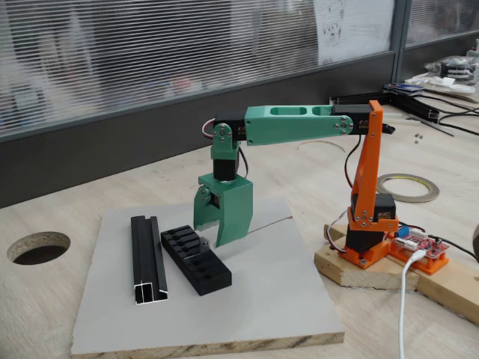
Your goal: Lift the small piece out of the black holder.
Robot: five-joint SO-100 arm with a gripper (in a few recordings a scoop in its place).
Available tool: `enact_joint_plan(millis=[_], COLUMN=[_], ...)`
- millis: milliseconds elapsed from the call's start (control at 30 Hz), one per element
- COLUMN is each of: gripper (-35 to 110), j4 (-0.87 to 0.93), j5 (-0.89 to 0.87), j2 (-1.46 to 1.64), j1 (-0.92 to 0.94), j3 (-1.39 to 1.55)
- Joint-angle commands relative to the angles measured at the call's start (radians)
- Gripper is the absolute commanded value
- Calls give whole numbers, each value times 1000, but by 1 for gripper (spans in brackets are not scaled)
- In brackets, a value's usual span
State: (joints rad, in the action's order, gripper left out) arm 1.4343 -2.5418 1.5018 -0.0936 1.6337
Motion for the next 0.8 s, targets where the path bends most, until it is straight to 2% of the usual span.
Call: enact_joint_plan(millis=[0, 767], gripper=[47, 47], j4=[2, 2], j5=[-8, -40], j2=[9, 9], j1=[-5, -18], j3=[-25, -28])
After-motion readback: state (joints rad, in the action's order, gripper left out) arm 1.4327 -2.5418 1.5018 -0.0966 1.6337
